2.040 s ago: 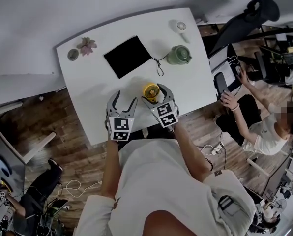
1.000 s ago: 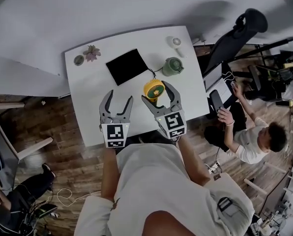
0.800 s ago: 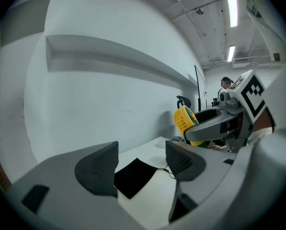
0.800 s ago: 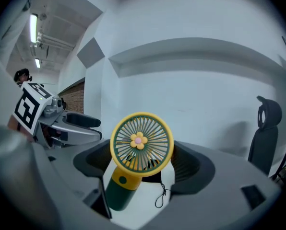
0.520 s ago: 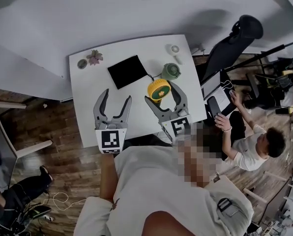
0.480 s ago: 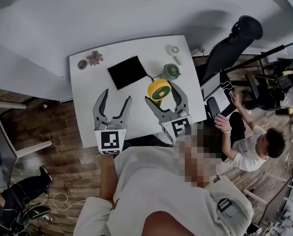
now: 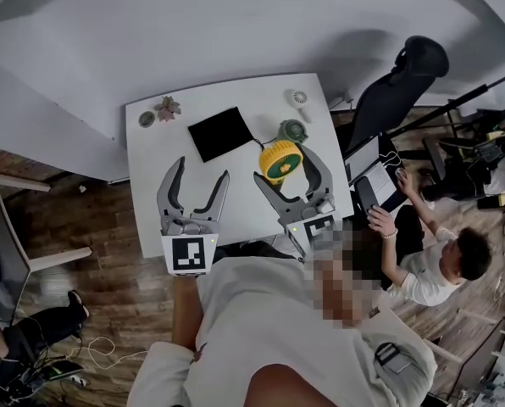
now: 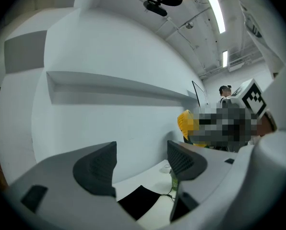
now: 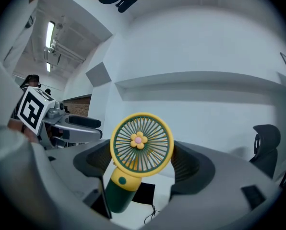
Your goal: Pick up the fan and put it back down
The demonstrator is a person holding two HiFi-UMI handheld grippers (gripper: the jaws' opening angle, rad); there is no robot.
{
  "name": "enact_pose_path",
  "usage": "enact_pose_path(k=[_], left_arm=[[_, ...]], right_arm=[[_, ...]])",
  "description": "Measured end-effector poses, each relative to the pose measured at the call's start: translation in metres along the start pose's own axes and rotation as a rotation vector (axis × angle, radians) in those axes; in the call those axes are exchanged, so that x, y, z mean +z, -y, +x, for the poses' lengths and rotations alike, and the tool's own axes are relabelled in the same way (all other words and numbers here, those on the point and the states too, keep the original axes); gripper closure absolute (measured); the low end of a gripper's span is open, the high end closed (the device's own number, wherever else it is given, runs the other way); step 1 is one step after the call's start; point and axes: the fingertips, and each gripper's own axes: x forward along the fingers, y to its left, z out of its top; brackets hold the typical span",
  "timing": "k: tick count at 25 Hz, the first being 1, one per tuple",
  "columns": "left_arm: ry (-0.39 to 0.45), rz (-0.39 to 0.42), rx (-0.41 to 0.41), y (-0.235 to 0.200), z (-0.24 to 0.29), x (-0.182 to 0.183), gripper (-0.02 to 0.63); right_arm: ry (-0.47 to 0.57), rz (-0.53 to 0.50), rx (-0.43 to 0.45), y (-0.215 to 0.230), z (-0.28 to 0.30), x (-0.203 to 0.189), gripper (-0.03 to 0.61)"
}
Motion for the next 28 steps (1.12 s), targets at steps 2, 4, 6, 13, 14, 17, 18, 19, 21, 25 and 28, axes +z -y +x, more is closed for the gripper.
enact_pose_path(k=[2, 4, 6, 13, 14, 17, 18, 19, 21, 25, 28], left_arm=[[-0.001, 0.003, 0.003, 0.001, 0.0, 0.002, 0.287], [-0.003, 0.003, 0.004, 0.001, 0.001, 0.002, 0.287], [-0.01, 0.0, 0.004, 0.001, 0.003, -0.001, 0.287], [-0.079, 0.032, -0.031, 0.001, 0.013, -0.031, 0.287], [-0.096, 0.036, -0.04, 0.001, 0.014, -0.037, 0.287], [-0.135, 0.025, -0.056, 0.0, 0.019, -0.055, 0.287], [-0.146, 0.02, -0.06, -0.001, 0.021, -0.062, 0.287], [-0.158, 0.015, -0.066, -0.002, 0.023, -0.068, 0.287], [-0.181, 0.004, -0.076, -0.004, 0.026, -0.08, 0.287], [-0.224, -0.018, -0.098, -0.004, 0.031, -0.105, 0.288], [-0.255, -0.032, -0.113, -0.004, 0.034, -0.123, 0.288]], right_arm=[[0.007, -0.003, 0.004, 0.0, 0.0, 0.003, 0.189], [0.01, -0.002, 0.006, 0.001, 0.001, 0.004, 0.19], [0.008, 0.001, 0.005, 0.001, 0.003, 0.003, 0.189], [-0.044, 0.019, 0.021, -0.001, 0.015, -0.02, 0.189], [-0.058, 0.025, 0.023, -0.002, 0.017, -0.025, 0.189], [-0.1, 0.041, 0.025, -0.004, 0.025, -0.042, 0.189], [-0.116, 0.046, 0.024, -0.005, 0.027, -0.048, 0.189], [-0.131, 0.052, 0.023, -0.005, 0.03, -0.054, 0.189], [-0.159, 0.063, 0.02, -0.007, 0.034, -0.065, 0.189], [-0.213, 0.081, 0.012, -0.011, 0.04, -0.088, 0.189], [-0.255, 0.094, 0.012, -0.013, 0.045, -0.107, 0.189]])
